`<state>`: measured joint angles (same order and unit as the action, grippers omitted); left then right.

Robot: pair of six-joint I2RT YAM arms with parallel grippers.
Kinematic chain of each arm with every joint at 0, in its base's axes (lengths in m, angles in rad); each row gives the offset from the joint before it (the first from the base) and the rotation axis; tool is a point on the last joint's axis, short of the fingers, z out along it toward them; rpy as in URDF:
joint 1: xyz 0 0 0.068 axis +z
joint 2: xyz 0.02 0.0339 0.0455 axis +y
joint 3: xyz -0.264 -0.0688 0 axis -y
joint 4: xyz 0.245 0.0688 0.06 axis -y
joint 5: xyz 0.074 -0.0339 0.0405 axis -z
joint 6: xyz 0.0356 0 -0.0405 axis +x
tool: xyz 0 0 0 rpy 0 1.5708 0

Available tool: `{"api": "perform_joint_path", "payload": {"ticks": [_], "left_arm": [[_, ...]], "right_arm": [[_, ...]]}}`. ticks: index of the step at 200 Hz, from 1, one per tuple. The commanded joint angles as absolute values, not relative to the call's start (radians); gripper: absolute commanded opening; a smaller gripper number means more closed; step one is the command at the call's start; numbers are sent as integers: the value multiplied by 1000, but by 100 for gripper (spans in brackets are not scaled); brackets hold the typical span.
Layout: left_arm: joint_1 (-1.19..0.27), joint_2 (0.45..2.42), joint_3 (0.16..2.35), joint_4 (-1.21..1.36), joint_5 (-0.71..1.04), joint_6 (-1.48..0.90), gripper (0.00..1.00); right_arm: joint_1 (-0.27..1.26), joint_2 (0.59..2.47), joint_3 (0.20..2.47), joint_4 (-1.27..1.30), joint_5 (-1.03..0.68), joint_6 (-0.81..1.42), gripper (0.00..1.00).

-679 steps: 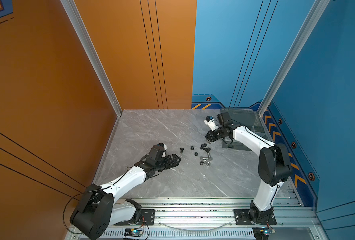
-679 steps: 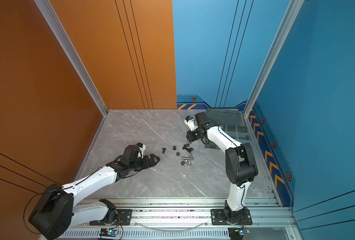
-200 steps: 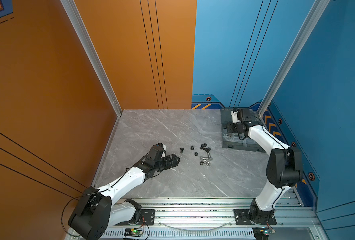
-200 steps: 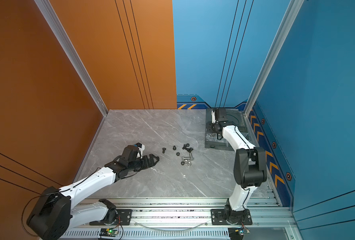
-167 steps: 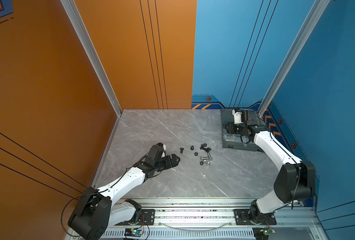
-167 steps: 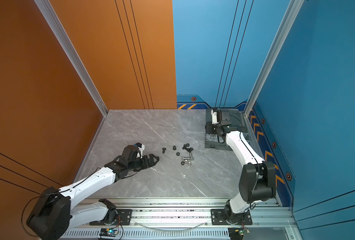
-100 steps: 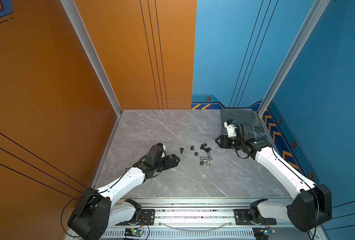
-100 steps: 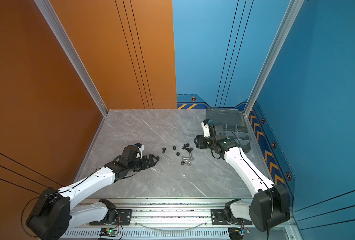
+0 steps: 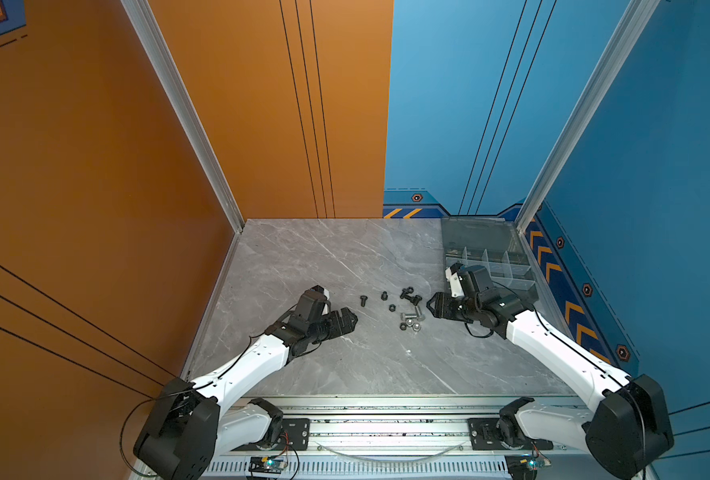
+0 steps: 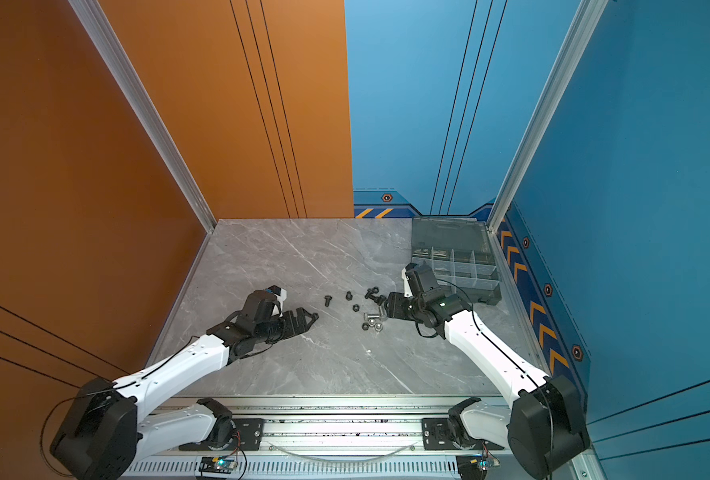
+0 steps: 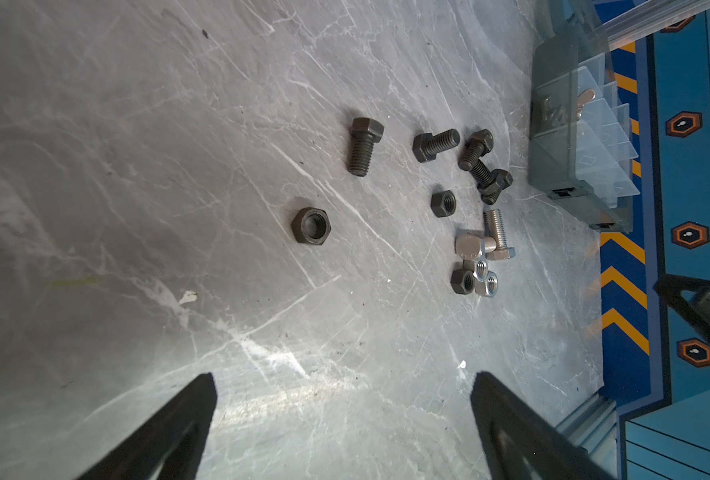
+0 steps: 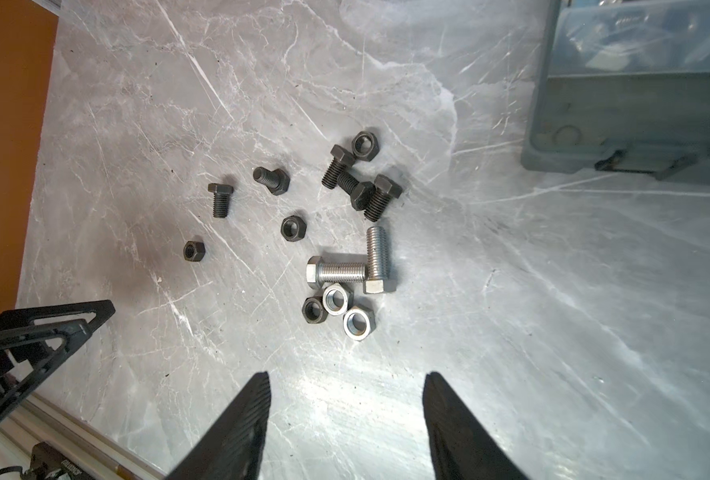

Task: Sort the screws and nuts into containers
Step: 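Raise the right gripper and move it back over the parts pile, then lower the right gripper toward a black hex nut in the pile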

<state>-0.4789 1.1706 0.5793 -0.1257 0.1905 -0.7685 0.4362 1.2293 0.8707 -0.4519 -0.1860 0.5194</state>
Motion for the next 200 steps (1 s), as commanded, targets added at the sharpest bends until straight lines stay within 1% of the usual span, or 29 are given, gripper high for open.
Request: {"api": "perform_joint_path", "payload": {"ticks": [1,100,200], "left_arm": [[-481,1171,598,-149,172,-760,98],[-451,1166,571,-97,227,-765,98],[-447,1169,561,-93,234,-770,98]], "right_arm": [[464,1237,858,-394,-147,582,61],[536,1343,921,-354,-75,611,61],[541,1349,965,-423,-34,591,62]]}}
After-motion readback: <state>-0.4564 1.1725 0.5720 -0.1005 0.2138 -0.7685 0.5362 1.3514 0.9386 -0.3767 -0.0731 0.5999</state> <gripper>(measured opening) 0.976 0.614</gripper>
